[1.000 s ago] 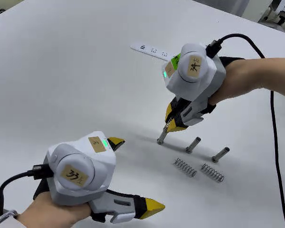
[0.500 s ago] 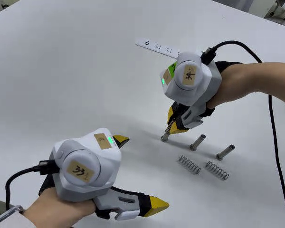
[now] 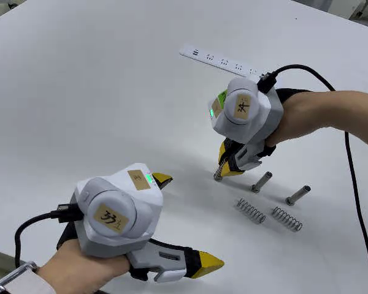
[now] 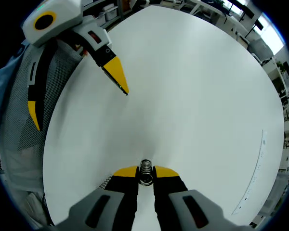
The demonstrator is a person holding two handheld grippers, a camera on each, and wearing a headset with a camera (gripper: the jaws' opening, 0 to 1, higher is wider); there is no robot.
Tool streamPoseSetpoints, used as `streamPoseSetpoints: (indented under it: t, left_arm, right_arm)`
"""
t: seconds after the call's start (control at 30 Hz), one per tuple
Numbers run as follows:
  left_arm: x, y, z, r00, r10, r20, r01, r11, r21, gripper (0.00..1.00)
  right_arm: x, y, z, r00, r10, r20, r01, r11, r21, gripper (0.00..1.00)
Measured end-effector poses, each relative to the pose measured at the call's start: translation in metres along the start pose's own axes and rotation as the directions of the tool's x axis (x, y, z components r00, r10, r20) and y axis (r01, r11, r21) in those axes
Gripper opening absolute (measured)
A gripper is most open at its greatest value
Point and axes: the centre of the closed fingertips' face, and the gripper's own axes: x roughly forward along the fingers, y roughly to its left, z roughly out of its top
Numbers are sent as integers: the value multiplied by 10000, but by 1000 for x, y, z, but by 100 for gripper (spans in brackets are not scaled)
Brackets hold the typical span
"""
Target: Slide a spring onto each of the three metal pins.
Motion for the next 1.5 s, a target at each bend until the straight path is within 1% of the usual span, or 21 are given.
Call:
streamPoseSetpoints:
  t: [0.13,0.27,0.63,0.73,0.77,0.83,0.87,0.93,0.97,1.03,1.07,1.1,1.17,1.2,1.27,1.33,1.4,1.43,1.5]
  left_arm:
    - [0,0,0,10000,-25,-9,25,10000,-2,95]
    - [0,2,0,10000,23,7,-23,10000,-63,95]
    - [-1,2,0,10000,48,15,-48,10000,-18,95]
    - [-1,1,1,10000,40,11,-40,10000,15,95]
    - [-1,1,1,10000,49,13,-49,10000,24,95]
    - [-1,1,1,10000,64,22,-64,10000,26,95]
    - [-1,1,2,10000,75,36,-75,10000,29,95]
    - [-2,1,3,9999,92,55,-92,10000,39,95]
    - [-2,1,3,9999,93,53,-93,9999,43,95]
    - [-1,0,3,10000,80,47,-80,10000,49,95]
    - [-1,0,3,10000,75,36,-75,10000,65,95]
    - [-1,-1,3,10000,65,7,-66,9999,96,95]
    - [-1,0,4,10000,66,46,-66,9999,90,95]
    - [-1,0,5,9999,75,71,-75,9999,71,95]
    - [-2,1,6,9999,116,107,-117,9999,91,95]
    - [-2,2,6,9998,115,133,-116,9999,81,95]
    - [-2,2,8,9998,108,171,-110,9999,126,95]
    - [-2,1,8,9998,101,176,-103,9999,122,95]
    - [-2,2,10,9997,81,248,-83,9999,74,95]
  right_arm:
    - [1,0,1,10000,1,6,-1,10000,-30,13]
    - [4,-1,-1,10000,-45,-40,45,10000,-49,13]
    - [5,2,-1,10000,26,-42,-26,9999,104,13]
    - [6,1,1,10000,-70,47,70,10000,-65,13]
    - [6,3,1,9999,-96,53,97,9999,-69,15]
    - [7,4,1,9999,-97,108,98,9999,-44,22]
    - [7,2,2,9996,-183,192,185,9998,-71,24]
    - [7,1,0,9993,-279,265,280,9996,-29,25]
    - [7,1,-1,9991,-318,295,317,9995,22,28]
    - [7,0,-1,9983,-431,390,428,9991,67,37]
    - [6,-1,0,9971,-575,489,574,9983,24,44]
    - [4,-3,3,9939,-817,736,820,9966,-9,49]
    - [2,-4,5,9895,-981,1062,958,9951,261,59]
    - [2,-4,5,9881,-1034,1140,999,9943,366,63]
    - [-3,-3,6,9828,-1246,1365,1210,9920,347,73]
    - [-2,-1,4,9802,-1301,1491,1244,9911,468,77]
    - [-3,6,4,9786,-1293,1598,1197,9905,682,77]
    - [-3,6,3,9783,-1315,1600,1211,9900,728,77]
    - [-2,9,0,9746,-1513,1651,1421,9876,661,82]
